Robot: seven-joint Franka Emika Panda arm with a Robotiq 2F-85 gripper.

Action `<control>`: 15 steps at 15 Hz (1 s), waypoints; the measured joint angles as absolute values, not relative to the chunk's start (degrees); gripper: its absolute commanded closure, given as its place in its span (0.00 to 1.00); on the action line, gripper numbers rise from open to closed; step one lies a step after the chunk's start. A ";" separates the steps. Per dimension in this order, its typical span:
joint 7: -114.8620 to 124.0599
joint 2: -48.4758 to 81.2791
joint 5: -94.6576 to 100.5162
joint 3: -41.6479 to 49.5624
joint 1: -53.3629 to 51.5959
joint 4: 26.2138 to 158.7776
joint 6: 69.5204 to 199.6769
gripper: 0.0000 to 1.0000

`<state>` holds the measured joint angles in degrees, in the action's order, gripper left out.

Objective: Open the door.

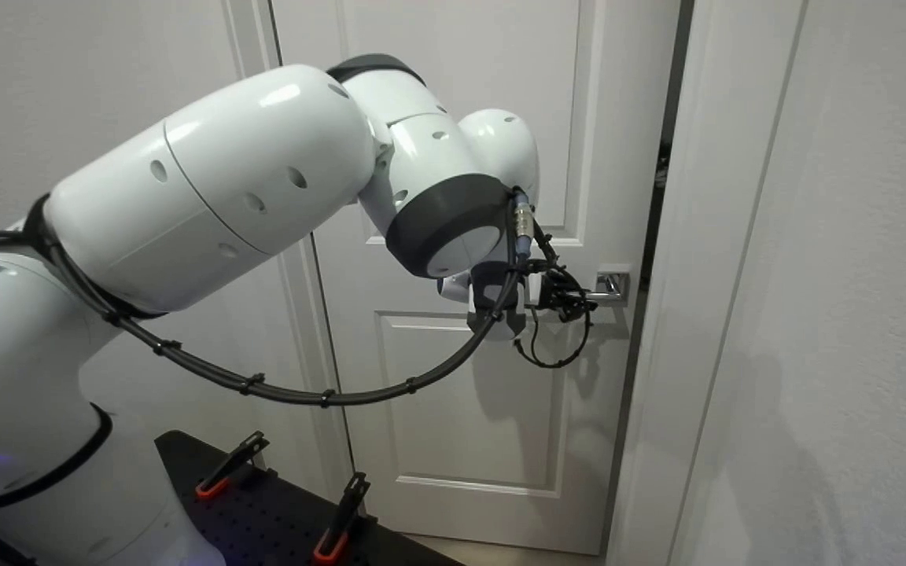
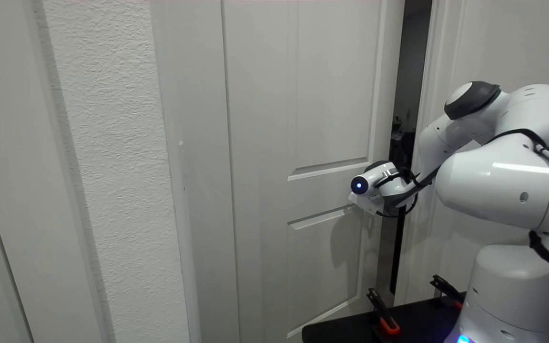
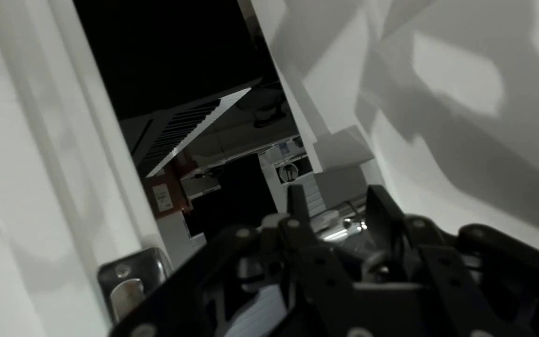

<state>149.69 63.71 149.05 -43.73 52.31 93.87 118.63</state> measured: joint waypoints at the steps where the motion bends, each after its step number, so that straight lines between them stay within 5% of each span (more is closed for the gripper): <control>1: 149.68 63.72 149.03 -43.81 51.65 93.78 118.62 0.23; 4: 149.68 63.79 148.88 -43.82 50.77 93.72 118.51 0.01; 15: 149.45 61.18 148.87 -48.03 53.47 96.59 118.97 0.00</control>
